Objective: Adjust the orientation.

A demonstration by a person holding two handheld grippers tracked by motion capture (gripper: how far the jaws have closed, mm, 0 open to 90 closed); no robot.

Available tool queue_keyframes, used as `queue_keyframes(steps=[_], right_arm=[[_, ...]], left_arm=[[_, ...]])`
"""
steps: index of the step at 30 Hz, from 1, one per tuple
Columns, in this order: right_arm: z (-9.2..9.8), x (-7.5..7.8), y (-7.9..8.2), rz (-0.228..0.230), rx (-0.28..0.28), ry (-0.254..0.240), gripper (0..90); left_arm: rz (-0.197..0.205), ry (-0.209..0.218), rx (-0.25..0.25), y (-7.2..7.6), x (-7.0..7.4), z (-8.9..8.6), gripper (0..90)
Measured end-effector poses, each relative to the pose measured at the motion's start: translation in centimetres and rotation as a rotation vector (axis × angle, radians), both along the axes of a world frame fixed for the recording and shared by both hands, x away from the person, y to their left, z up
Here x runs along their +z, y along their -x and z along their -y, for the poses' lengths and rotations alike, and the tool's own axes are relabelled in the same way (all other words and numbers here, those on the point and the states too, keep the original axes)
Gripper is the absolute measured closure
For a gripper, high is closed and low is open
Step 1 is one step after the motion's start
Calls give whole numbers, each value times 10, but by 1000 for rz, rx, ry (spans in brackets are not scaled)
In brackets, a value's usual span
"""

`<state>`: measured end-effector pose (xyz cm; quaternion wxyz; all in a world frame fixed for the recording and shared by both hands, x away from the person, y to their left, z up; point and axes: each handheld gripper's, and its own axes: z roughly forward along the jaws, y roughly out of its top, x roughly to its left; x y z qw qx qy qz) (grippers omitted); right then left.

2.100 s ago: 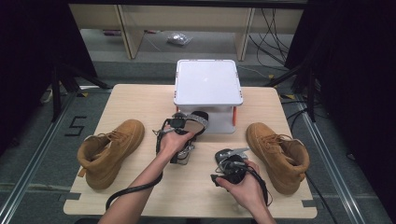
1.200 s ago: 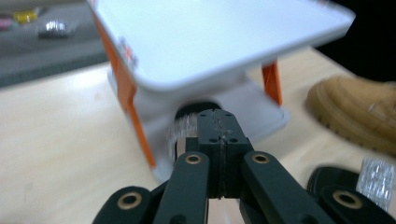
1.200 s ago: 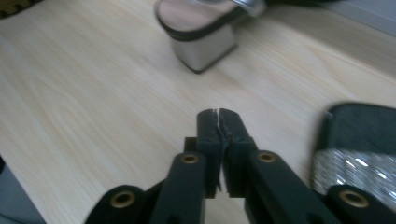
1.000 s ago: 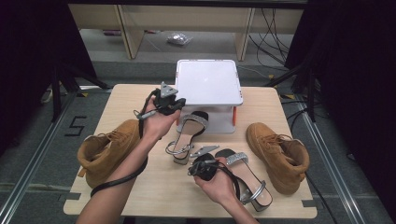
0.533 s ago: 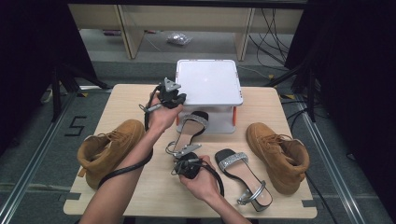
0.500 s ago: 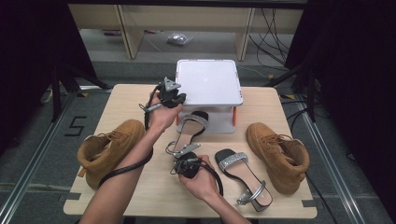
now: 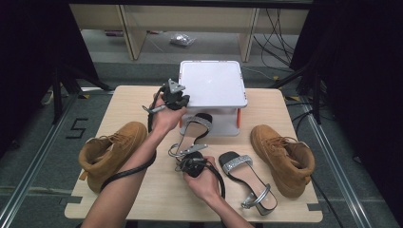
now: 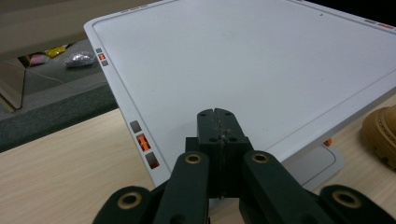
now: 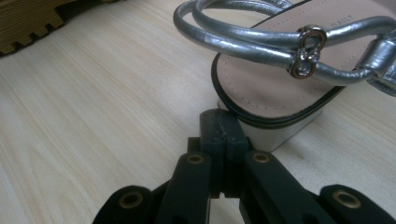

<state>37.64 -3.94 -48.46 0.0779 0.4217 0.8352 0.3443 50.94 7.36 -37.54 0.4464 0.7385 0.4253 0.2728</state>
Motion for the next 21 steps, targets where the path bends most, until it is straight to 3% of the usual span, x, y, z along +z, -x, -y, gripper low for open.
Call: queue_keyframes(steps=[7, 9, 10, 11, 21], right_arm=[[5, 3, 2, -13, -75, 13, 900], [13, 6, -2, 49, -71, 41, 900], [16, 10, -3, 51, -84, 43, 900], [21, 16, -6, 80, -103, 51, 900], [28, 23, -16, 99, -127, 66, 900]], left_arm=[[2, 4, 0, 0, -1, -1, 896], [1, 13, -1, 0, -1, 0, 896], [0, 12, -1, 0, 0, 0, 896], [-7, -7, -5, 0, 0, -2, 897], [-12, 4, -3, -1, 1, -1, 897]])
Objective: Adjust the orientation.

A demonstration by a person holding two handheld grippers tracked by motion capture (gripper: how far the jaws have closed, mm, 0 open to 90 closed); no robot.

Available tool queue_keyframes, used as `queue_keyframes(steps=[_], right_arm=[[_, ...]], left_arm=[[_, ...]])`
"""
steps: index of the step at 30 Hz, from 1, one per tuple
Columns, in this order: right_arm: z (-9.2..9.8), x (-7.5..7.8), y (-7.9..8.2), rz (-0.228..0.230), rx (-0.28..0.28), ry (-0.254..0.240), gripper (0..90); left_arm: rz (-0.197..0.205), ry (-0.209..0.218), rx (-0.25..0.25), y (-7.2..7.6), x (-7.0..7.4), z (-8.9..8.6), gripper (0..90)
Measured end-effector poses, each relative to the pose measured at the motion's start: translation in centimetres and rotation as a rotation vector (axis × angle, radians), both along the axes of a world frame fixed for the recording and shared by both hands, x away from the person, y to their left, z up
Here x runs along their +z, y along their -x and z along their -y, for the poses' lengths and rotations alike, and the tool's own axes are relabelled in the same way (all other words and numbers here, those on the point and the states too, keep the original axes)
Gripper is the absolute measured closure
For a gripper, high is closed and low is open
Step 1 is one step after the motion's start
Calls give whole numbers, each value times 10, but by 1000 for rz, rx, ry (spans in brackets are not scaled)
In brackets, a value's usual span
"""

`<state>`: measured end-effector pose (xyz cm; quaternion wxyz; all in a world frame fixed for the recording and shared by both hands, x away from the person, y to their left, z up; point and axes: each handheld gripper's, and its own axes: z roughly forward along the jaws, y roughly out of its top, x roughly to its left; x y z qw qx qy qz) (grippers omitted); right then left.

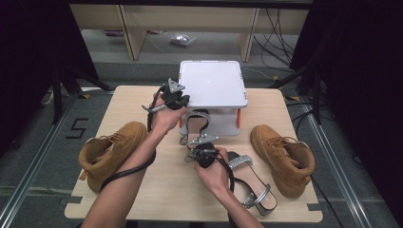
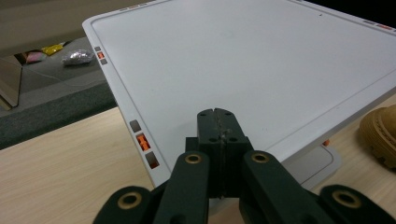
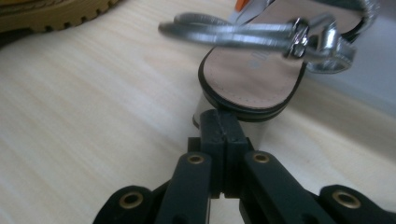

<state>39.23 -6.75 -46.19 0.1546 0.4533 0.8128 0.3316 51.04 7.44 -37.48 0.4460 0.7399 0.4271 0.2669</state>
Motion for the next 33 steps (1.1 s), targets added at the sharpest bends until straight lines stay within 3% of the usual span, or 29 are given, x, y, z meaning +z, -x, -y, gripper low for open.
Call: queue_keyframes(steps=[2, 4, 7, 10, 12, 15, 20, 26, 33], right_arm=[[1, 3, -3, 31, -4, 17, 900], [4, 7, -10, 89, -27, 43, 900], [10, 14, -24, 91, -45, 32, 900], [10, 16, -21, 77, -34, 33, 900], [9, 12, -14, 32, -15, 8, 900], [8, 8, -10, 10, -8, 3, 900], [-1, -8, -3, -69, 39, 41, 900], [-1, -21, -14, -78, 12, 31, 900], [4, -17, -18, -76, -22, -12, 900]], left_arm=[[1, -3, -1, 0, 0, 0, 897], [1, -4, 0, 0, 0, 0, 897], [1, -2, 0, 0, 0, 0, 897], [-7, -4, -3, 0, 1, 0, 897], [-7, 0, -1, -1, 1, 0, 897], [-8, -8, -3, 0, 1, 0, 897], [-9, 0, 3, 0, 1, 0, 897], [-12, 10, 5, -1, 1, 0, 897], [-9, 14, 5, 0, 0, -1, 897]])
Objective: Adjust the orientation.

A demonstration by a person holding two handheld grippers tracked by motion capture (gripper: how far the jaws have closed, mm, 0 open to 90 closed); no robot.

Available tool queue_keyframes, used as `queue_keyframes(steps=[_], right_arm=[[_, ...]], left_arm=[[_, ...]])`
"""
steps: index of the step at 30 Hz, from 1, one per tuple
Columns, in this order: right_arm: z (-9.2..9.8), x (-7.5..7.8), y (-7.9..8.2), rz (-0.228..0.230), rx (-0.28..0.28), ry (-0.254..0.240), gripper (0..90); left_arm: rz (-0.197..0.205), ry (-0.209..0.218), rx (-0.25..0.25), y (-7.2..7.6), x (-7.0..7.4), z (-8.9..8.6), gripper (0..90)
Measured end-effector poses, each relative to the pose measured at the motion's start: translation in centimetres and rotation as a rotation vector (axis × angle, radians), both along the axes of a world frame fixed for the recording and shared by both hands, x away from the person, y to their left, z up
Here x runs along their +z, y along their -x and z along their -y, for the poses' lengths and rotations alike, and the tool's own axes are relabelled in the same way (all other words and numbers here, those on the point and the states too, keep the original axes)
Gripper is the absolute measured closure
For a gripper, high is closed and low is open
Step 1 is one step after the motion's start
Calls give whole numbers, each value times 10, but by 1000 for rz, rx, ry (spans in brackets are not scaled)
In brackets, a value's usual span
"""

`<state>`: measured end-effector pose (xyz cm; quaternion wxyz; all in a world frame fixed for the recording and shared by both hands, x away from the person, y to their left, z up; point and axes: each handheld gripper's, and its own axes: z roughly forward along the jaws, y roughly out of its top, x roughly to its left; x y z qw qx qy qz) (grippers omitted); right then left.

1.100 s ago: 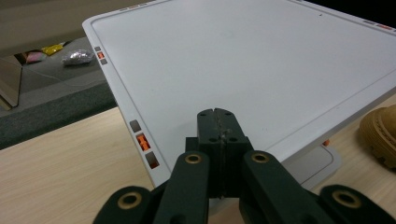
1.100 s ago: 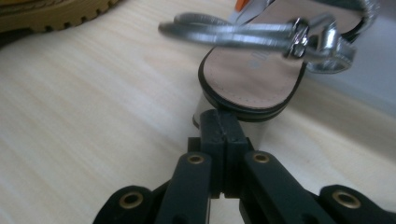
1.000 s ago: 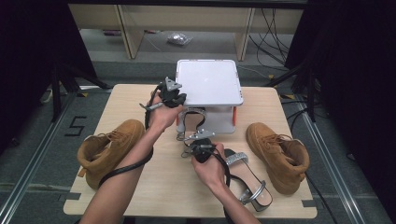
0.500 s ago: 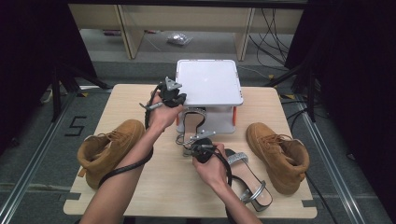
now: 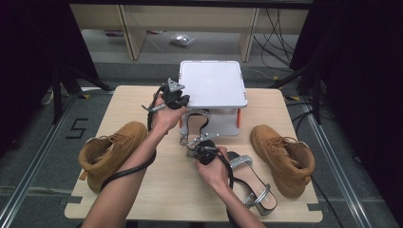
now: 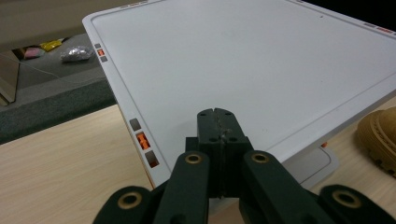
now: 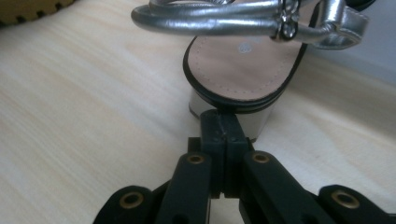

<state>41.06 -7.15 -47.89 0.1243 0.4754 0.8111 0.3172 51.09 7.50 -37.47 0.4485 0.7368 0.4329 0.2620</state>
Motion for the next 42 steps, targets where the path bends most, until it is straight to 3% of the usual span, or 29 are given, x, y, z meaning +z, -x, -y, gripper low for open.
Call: queue_keyframes(steps=[5, 6, 17, 31, 34, 38, 39, 40, 42], right_arm=[[2, 8, -8, 45, -18, 28, 900], [2, 9, -11, 49, -26, 32, 900], [3, 20, -42, 128, -62, 76, 900], [-5, 12, -64, 116, -71, 76, 889], [-5, 8, -64, 88, -76, 66, 780], [-6, 6, -59, 91, -123, 25, 586], [-6, 5, -59, 106, -146, 21, 494], [-6, 5, -59, 106, -146, 21, 494], [-7, 5, -59, 108, -174, 23, 410]], left_arm=[[-2, -14, -1, 0, 0, 0, 897], [0, 3, 3, 0, 0, 1, 897], [-2, 2, 2, 0, 0, 1, 897], [-4, 2, 2, 0, 0, 0, 897], [-1, 2, 1, 0, 0, 0, 897], [-1, -10, -3, 0, 0, -1, 897], [1, 1, 0, 0, 0, 0, 897], [0, 2, 0, 0, 0, 0, 897], [-3, 1, 0, 0, 0, 0, 897]])
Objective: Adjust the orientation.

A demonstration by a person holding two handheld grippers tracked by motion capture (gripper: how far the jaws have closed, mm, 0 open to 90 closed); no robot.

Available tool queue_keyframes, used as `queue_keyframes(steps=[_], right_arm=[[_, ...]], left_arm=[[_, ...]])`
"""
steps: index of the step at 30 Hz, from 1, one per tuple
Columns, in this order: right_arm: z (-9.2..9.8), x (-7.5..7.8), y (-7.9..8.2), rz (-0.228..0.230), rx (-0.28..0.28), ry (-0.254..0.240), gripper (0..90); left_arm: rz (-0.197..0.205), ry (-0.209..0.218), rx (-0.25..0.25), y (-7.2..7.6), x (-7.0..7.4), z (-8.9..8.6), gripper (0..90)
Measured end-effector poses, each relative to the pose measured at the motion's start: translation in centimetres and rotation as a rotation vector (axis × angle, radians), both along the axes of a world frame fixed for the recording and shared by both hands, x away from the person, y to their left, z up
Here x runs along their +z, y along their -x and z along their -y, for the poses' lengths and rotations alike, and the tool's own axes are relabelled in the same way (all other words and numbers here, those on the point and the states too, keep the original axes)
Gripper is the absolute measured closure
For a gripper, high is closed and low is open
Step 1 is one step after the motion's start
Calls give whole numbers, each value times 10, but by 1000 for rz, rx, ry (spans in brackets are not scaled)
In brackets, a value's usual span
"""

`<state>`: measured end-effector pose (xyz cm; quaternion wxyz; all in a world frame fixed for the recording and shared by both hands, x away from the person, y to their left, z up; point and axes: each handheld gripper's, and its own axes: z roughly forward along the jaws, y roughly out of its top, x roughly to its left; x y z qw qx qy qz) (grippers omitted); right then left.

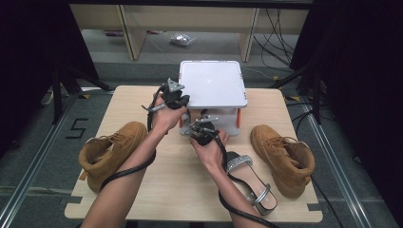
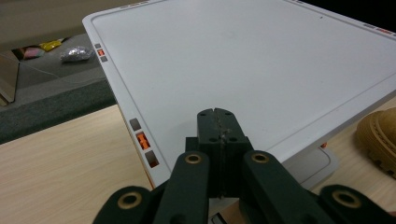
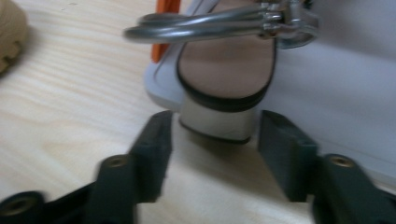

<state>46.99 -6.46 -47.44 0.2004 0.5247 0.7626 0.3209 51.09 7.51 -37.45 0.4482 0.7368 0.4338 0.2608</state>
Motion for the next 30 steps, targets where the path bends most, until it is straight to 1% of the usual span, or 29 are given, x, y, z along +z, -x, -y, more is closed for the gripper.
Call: queue_keyframes(steps=[1, 2, 3, 4, 5, 6, 7, 8, 9, 10, 11, 13, 14, 16, 17, 18, 19, 20, 21, 23, 24, 26, 27, 28, 29, 30], right_arm=[[1, -1, -2, 16, 8, 15, 361], [0, -3, -2, 12, -7, 11, 325], [0, -5, -5, 18, -22, 7, 290], [0, -5, -5, 18, -22, 7, 290], [0, -8, -10, 17, -29, -4, 294], [0, -8, -10, 17, -29, -4, 294], [1, -10, -13, 23, -23, 1, 300], [0, -10, -14, 20, -35, -7, 311], [-2, -10, -18, 26, -38, 6, 312], [-2, -10, -18, 26, -38, 6, 312], [-6, -11, -20, 17, -47, 3, 327], [-8, -11, -22, 20, -48, 4, 339], [-10, -12, -23, 22, -55, -3, 364], [-12, -14, -26, 26, -48, 16, 405], [-13, -14, -26, 26, -58, 19, 406], [-14, -14, -27, 24, -50, 25, 407], [-15, -14, -26, 23, -61, 25, 408], [-14, -14, -25, 23, -61, 20, 409], [-13, -14, -25, 31, -54, 16, 410], [-12, -14, -25, 27, -47, 11, 412], [-12, -14, -25, 33, -43, 4, 413], [-12, -15, -26, 45, -29, 8, 414], [-13, -15, -26, 38, -39, 6, 414], [-12, -14, -29, 42, -22, 6, 414], [-12, -14, -30, 44, -20, -2, 414], [-12, -14, -30, 44, -20, -2, 414]], left_arm=[[1, -10, -4, 0, 0, -1, 897], [2, -14, -5, 0, 0, -1, 897], [3, -2, -1, 0, 0, 0, 897], [3, -2, -1, 0, 0, 0, 897], [3, -2, -2, 0, 0, 0, 897], [3, -2, -2, 0, 0, 0, 897], [1, -11, -5, 0, 0, -1, 897], [3, -2, -2, 0, 0, 0, 897], [2, -12, -6, 0, 0, -1, 897], [2, -12, -6, 0, 0, -1, 897], [3, -3, -4, 0, 0, 0, 897], [2, -1, -2, 0, 0, 0, 897], [3, 0, -2, 0, 0, 0, 897], [3, -1, -2, 0, 0, 0, 897], [3, 0, -4, 0, 0, 0, 896], [3, 0, -4, 0, 0, 0, 896], [6, -2, -5, 0, 0, 0, 896], [4, -16, -9, 0, 0, -1, 896], [4, -15, -9, 0, 0, -1, 897], [5, -15, -10, 0, 0, -1, 897], [4, -14, -9, 0, 0, -1, 897], [5, -17, -9, 0, 0, -1, 897], [5, -17, -9, 0, 0, -1, 897], [4, -15, -10, 0, 0, -1, 897], [5, -2, -7, 0, 0, 0, 897], [5, -2, -7, 0, 0, 0, 897]])
